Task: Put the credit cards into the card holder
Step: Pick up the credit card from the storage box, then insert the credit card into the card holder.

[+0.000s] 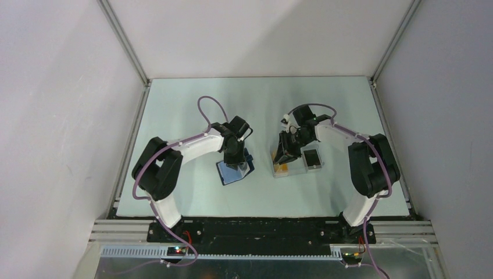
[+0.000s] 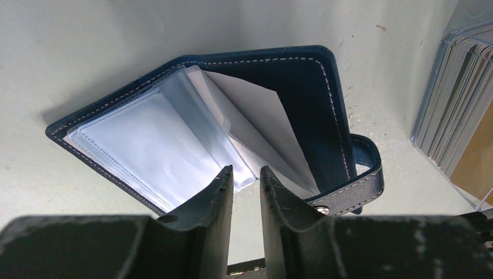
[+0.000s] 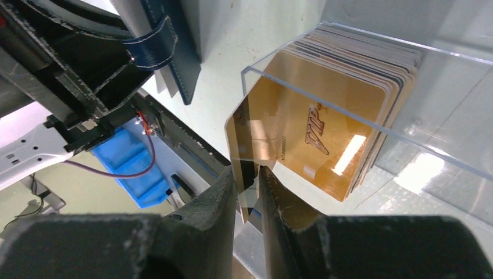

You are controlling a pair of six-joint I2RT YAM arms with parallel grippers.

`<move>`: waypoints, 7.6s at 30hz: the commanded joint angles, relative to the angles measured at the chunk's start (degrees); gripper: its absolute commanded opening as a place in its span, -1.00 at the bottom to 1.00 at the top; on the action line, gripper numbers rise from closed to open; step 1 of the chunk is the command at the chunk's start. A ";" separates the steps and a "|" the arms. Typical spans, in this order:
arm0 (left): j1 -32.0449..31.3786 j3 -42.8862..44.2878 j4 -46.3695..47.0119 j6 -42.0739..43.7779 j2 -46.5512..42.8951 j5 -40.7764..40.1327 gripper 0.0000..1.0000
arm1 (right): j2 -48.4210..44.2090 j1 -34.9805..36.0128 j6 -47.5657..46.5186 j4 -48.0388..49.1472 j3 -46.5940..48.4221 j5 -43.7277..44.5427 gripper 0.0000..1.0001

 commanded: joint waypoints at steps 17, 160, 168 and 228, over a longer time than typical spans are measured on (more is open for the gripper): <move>-0.41 0.20 0.44 1.27 -0.26 -0.24 -0.42 | 3.11 1.48 -1.17 -4.18 6.31 10.90 -0.90; 15.23 -9.53 -4.47 2.97 -8.59 2.16 0.24 | 31.98 15.38 -10.90 -12.74 43.97 6.19 -1.00; 15.32 -5.87 -2.86 4.68 -1.60 2.60 0.07 | 30.86 15.02 -13.08 -8.92 39.49 2.58 -1.00; 15.38 -0.11 -2.43 12.12 0.00 1.64 0.24 | 33.90 10.51 -10.88 -3.93 34.40 -22.19 -1.00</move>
